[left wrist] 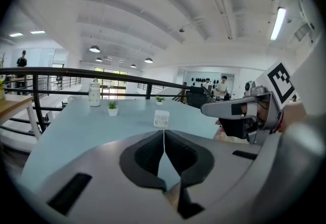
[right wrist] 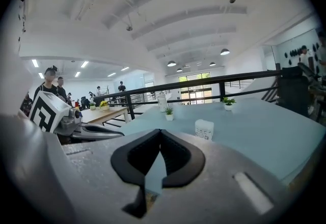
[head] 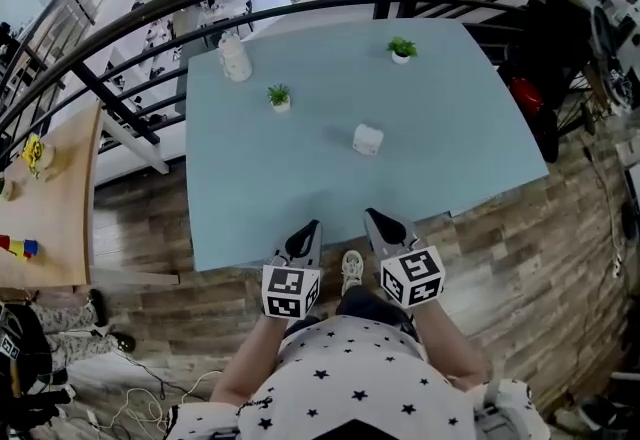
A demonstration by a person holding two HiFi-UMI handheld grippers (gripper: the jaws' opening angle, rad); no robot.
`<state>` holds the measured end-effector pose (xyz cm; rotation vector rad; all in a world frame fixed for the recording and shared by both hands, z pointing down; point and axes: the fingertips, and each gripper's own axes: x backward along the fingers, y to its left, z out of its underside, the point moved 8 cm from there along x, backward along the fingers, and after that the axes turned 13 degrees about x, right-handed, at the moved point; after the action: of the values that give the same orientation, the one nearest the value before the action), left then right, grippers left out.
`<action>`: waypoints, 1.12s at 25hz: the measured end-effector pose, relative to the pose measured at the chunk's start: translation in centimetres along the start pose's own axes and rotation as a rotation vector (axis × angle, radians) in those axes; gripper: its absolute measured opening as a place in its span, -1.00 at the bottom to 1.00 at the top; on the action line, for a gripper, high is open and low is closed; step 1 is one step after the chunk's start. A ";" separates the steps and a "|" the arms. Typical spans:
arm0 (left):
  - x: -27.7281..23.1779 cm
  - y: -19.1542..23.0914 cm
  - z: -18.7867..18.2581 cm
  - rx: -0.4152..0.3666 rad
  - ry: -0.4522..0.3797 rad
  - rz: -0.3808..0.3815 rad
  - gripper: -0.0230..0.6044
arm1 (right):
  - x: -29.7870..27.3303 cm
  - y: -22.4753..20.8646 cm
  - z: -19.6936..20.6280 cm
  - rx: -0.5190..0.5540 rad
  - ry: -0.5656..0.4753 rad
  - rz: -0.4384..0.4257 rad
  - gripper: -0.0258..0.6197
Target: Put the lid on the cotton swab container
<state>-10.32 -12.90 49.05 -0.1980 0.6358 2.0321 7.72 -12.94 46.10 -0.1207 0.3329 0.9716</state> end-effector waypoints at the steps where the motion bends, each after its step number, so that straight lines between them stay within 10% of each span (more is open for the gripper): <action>1: 0.7 0.0 0.3 -0.001 0.001 0.007 -0.90 | 0.5 0.7 0.1 0.001 -0.005 0.005 -0.90; 28: 12.6 -1.5 5.1 -0.001 -0.070 0.040 -0.92 | 9.0 11.2 1.7 0.057 -0.094 0.015 -0.90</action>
<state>-15.04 -0.13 48.03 -0.1151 0.6000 2.0683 3.55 0.87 45.25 -0.0206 0.2747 0.9785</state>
